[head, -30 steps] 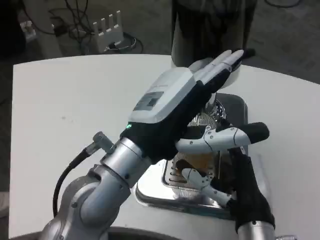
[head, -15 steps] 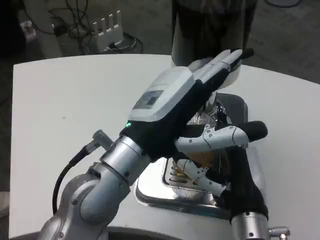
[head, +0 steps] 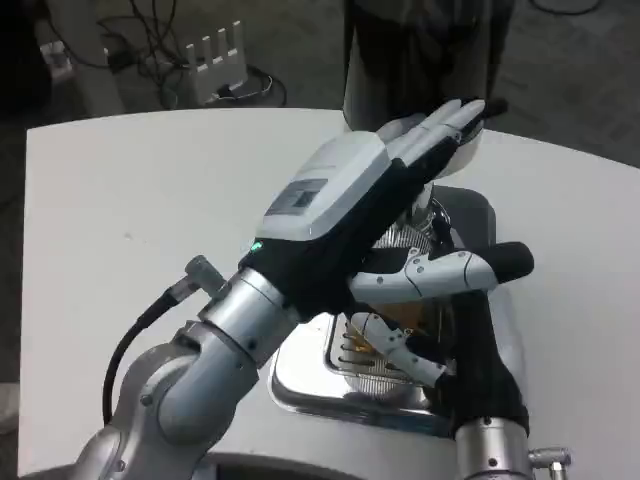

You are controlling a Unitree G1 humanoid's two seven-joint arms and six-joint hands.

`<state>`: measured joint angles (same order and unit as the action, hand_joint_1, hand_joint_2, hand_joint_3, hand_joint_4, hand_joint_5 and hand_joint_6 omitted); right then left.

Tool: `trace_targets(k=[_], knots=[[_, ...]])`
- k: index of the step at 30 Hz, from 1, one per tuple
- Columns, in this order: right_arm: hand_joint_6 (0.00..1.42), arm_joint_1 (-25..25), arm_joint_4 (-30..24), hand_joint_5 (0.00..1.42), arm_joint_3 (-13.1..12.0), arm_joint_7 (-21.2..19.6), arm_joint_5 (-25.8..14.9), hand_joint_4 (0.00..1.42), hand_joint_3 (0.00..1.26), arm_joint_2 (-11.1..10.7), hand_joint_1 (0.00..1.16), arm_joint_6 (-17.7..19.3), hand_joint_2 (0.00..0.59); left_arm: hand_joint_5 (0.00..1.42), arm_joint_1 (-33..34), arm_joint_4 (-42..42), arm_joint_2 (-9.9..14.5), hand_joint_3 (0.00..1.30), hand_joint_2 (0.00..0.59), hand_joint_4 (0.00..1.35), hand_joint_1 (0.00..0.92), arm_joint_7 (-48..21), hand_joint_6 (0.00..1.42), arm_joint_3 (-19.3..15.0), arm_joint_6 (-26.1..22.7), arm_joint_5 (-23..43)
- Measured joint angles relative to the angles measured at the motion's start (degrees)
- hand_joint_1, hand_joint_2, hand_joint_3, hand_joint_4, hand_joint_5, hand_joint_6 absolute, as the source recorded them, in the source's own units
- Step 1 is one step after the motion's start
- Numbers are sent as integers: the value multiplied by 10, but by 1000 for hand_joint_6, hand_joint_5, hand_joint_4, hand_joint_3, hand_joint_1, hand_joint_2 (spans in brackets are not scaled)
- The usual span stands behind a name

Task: Grasp the cup under the faucet to collect the drink, then remove the cup.

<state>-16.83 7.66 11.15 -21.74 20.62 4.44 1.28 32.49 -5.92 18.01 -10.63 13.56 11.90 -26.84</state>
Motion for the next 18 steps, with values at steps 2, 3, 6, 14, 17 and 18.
trace_targets(k=[2, 3, 6, 14, 17, 18], knots=[[172, -3, 3, 142, 0, 0, 0, 137, 82, 1, 775, 0, 181, 144, 0, 0, 0, 96, 81, 34, 0, 0, 40, 0, 0, 1], [172, -4, 6, 143, 0, 0, 0, 138, 83, 1, 775, 0, 181, 144, 0, 0, 0, 96, 81, 34, 0, 0, 40, 0, 0, 1], [173, -4, 10, 144, 1, 0, 0, 138, 87, 1, 775, 0, 181, 144, 0, 0, 1, 96, 81, 34, 0, 0, 40, 0, 0, 2], [191, -6, 17, 155, 1, -3, -5, 140, 104, 2, 766, 8, 170, 146, 0, 0, 4, 96, 81, 34, 0, -5, 48, -5, 0, 5], [194, -9, 24, 166, 2, -8, -5, 147, 105, 3, 764, 8, 169, 148, 0, -1, 7, 96, 81, 33, 0, -8, 50, -7, 0, 6], [195, -10, 25, 167, 2, -10, -5, 148, 106, 3, 764, 8, 169, 150, 0, -1, 7, 96, 81, 33, 0, -9, 51, -8, 0, 6]])
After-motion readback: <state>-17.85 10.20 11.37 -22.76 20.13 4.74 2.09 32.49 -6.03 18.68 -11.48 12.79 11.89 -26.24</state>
